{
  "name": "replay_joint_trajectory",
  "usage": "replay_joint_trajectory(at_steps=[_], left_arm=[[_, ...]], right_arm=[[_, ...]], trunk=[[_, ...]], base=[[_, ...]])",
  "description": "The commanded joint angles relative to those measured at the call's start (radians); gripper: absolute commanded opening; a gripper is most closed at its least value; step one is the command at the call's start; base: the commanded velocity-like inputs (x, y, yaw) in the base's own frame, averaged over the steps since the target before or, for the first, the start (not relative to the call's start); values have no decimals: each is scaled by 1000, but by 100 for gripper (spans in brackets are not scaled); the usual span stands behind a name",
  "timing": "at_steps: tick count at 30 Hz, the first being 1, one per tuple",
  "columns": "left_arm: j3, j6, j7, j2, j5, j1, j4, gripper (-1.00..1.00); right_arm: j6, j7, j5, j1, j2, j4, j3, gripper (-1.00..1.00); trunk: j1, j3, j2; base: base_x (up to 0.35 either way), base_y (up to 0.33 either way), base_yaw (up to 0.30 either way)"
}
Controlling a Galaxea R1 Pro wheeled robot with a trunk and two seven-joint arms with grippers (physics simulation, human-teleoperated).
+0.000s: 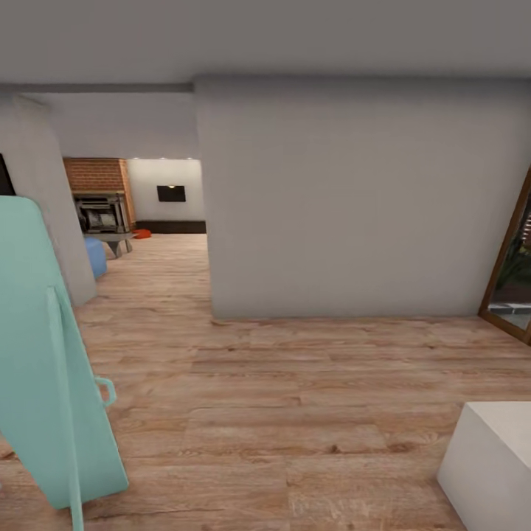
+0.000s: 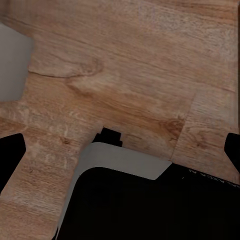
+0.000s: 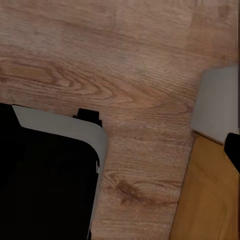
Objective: Move the two storage containers from the living room to the garage. In the garage, place one container on the floor and stack the other container on top of it (either order is fine).
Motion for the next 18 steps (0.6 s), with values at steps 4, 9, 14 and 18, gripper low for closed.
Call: replay_joint_trajectory(at_steps=[4, 9, 14, 18], left_arm=[[-8, -3, 3, 0, 9, -1, 0, 100], [-8, -3, 3, -1, 9, -1, 0, 100], [-9, -3, 3, -1, 9, -1, 0, 100], [-9, -3, 3, -1, 9, -1, 0, 100]], right_arm=[[-6, -2, -3, -1, 0, 3, 8, 100], [-6, -5, -3, -1, -1, 3, 9, 100], [-5, -7, -3, -1, 0, 3, 9, 100], [-4, -8, -3, -1, 0, 3, 9, 100]], trunk=[[1, -1, -1], [1, -1, -1], [1, -1, -1], [1, -1, -1]], base=[[323, 0, 0], [323, 0, 0], [323, 0, 0], [323, 0, 0]])
